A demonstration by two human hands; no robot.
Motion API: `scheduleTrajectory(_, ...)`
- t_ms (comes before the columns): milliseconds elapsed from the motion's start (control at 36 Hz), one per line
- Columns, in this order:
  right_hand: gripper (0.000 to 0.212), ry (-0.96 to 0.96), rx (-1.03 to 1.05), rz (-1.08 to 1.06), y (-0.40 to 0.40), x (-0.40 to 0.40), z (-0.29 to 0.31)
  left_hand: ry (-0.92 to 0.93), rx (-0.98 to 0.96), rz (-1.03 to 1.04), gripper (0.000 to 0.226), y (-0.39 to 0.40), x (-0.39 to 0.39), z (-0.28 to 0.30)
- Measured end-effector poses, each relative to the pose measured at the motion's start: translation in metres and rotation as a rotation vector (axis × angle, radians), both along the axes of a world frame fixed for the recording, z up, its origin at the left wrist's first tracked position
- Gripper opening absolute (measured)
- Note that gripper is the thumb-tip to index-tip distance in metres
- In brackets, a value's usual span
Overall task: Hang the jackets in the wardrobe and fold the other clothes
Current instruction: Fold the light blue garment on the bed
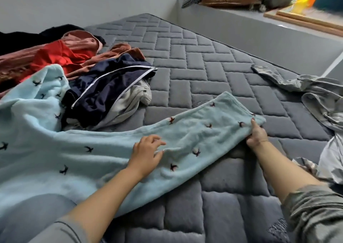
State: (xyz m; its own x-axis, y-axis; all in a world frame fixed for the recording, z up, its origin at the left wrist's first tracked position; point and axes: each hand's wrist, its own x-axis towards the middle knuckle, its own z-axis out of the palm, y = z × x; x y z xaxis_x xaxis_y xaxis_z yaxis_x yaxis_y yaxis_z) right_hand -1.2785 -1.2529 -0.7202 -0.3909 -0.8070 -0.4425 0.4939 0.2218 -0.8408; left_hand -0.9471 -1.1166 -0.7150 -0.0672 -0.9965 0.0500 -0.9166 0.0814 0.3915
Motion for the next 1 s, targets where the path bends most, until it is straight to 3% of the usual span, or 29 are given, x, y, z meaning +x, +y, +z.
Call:
scheduleTrajectory(278,0.046,-0.044,-0.062,-0.024,-0.027,-0.009,-0.028,-0.109,0.215,0.225,0.05,-0.083,0.024,-0.014)
scheduleTrajectory(361,0.049,-0.085,-0.071,-0.011,-0.028,-0.013,-0.031,-0.113,0.276,0.262,0.039,-0.099,0.029,-0.02)
scheduleTrajectory(444,0.05,-0.117,-0.093,0.019,-0.031,-0.016,-0.033,0.068,0.218,0.262,0.019,-0.116,0.029,-0.019)
scheduleTrajectory(528,0.049,-0.17,-0.119,0.008,-0.033,-0.02,-0.036,0.209,0.077,0.358,0.017,-0.136,0.029,-0.007)
scheduleTrajectory(667,0.043,-0.25,-0.136,-0.028,-0.039,-0.023,-0.036,-0.08,0.14,0.467,0.028,-0.125,0.011,-0.019)
scheduleTrajectory(778,0.039,-0.373,-0.172,0.013,-0.038,-0.028,-0.039,-0.141,-0.094,0.176,0.049,-0.089,-0.03,-0.033)
scheduleTrajectory(861,0.038,-0.408,-0.176,-0.047,-0.04,-0.031,-0.039,-0.168,-0.013,0.007,0.06,-0.067,-0.05,-0.048)
scheduleTrajectory(1000,0.038,-0.062,-0.027,-0.223,-0.044,-0.016,-0.033,-0.257,0.183,0.004,0.072,-0.064,-0.036,-0.062)
